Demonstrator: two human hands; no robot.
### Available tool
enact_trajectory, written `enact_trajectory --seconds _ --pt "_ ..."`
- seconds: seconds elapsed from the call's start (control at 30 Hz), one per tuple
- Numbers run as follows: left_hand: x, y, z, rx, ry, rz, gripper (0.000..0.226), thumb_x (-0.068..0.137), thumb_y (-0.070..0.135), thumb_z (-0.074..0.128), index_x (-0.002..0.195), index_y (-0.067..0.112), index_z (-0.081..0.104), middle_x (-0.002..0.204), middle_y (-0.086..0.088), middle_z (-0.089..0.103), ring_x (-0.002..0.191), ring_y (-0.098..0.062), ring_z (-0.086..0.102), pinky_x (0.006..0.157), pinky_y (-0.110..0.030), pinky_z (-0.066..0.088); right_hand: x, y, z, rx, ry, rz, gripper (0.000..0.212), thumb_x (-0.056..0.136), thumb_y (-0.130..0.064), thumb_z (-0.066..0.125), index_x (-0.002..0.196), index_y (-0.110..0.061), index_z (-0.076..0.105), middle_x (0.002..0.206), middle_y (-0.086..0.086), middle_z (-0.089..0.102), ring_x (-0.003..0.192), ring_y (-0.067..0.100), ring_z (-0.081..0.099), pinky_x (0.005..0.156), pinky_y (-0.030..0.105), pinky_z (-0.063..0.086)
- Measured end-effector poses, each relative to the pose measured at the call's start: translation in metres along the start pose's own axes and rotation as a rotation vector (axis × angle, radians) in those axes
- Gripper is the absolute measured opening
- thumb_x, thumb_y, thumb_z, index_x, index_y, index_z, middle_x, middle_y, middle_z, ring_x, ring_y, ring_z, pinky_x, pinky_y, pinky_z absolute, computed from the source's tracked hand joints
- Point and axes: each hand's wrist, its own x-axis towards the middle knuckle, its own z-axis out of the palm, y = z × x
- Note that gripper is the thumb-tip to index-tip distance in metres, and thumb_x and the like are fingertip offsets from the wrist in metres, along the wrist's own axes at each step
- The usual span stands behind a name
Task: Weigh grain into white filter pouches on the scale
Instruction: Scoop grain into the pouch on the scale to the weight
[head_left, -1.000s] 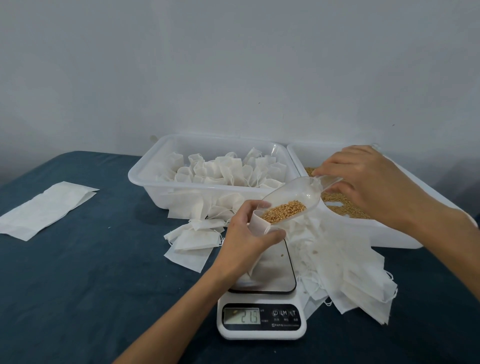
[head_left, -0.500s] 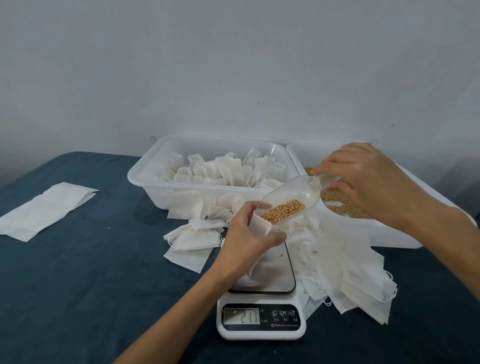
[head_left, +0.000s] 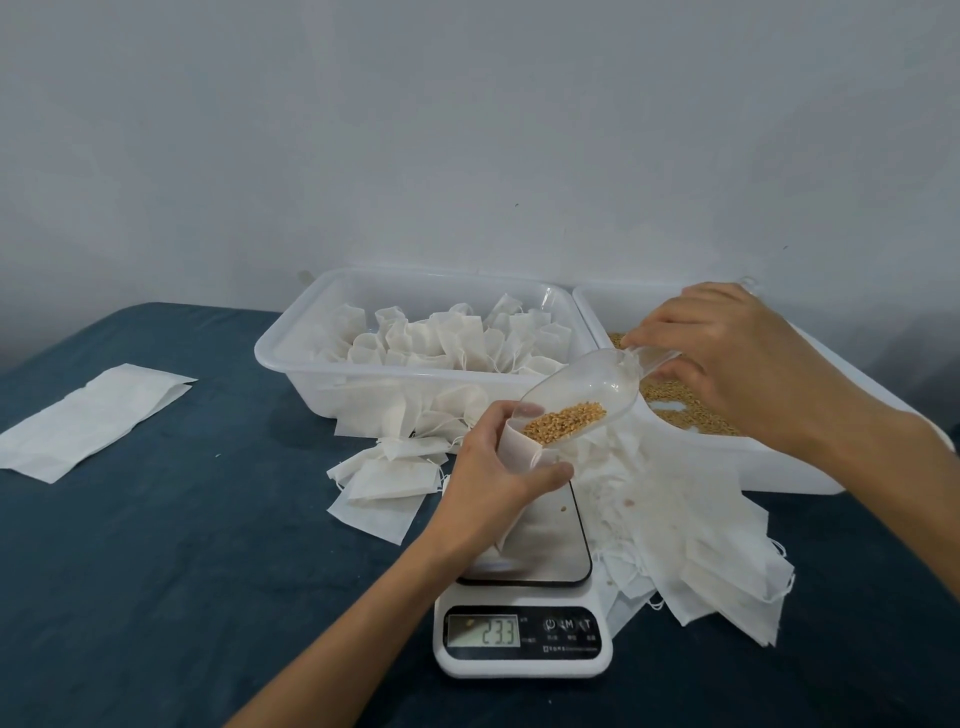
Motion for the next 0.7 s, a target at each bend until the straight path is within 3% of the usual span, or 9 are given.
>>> enact_trajectory --seconds 0.1,0.3,0.47,0.53,0.6,0.7 --pt "0.0 0.0 0.0 -0.002 0.003 0.002 0.055 0.069 0.033 0.087 0.118 0.041 0.062 0.116 0.012 0.075 0.103 -0.004 0.071 0.086 -0.018 0.051 0.0 0.0 0.0 0.004 0.004 -0.004 0.04 0.067 -0.001 0.09 0.104 -0.01 0.077 0.095 0.001 0.073 0.089 0.031 0.067 0.095 0.043 0.045" --pt "0.001 -0.003 0.0 -0.027 0.004 0.002 0.055 0.07 0.029 0.087 0.118 0.039 0.062 0.116 0.01 0.075 0.107 -0.012 0.071 0.098 -0.036 0.055 -0.002 0.0 0.003 0.033 -0.01 0.007 0.039 0.068 0.003 0.088 0.103 -0.009 0.077 0.094 0.002 0.073 0.088 0.033 0.067 0.092 0.044 0.046" --pt "0.0 0.0 0.0 -0.043 0.007 -0.001 0.054 0.072 0.026 0.087 0.12 0.033 0.063 0.099 0.021 0.073 0.088 0.001 0.069 0.077 -0.014 0.051 -0.008 0.007 0.011 0.157 -0.047 0.123 0.034 0.076 -0.002 0.084 0.107 -0.014 0.076 0.093 -0.002 0.071 0.088 0.026 0.065 0.09 0.022 0.03" --pt "0.0 0.001 0.0 -0.057 0.007 -0.006 0.054 0.072 0.024 0.087 0.121 0.031 0.063 0.094 0.02 0.073 0.082 0.001 0.068 0.072 -0.013 0.051 -0.012 0.009 0.015 0.232 -0.081 0.188 0.032 0.078 -0.004 0.083 0.107 -0.017 0.076 0.094 -0.005 0.071 0.088 0.023 0.064 0.086 0.027 0.038" --pt "0.0 0.001 0.0 -0.068 0.008 -0.013 0.055 0.071 0.026 0.087 0.12 0.032 0.063 0.094 0.014 0.073 0.081 -0.003 0.067 0.071 -0.016 0.052 -0.015 0.011 0.018 0.313 -0.102 0.248 0.032 0.079 -0.003 0.081 0.107 -0.018 0.076 0.096 -0.007 0.072 0.091 0.022 0.065 0.085 0.039 0.05" --pt "0.0 0.002 0.001 -0.085 0.012 -0.018 0.057 0.07 0.027 0.087 0.121 0.032 0.063 0.102 0.006 0.073 0.082 -0.007 0.067 0.073 -0.019 0.052 -0.019 0.014 0.022 0.396 -0.101 0.308 0.034 0.079 -0.004 0.082 0.108 -0.021 0.076 0.099 -0.012 0.072 0.094 0.015 0.066 0.086 0.044 0.053"
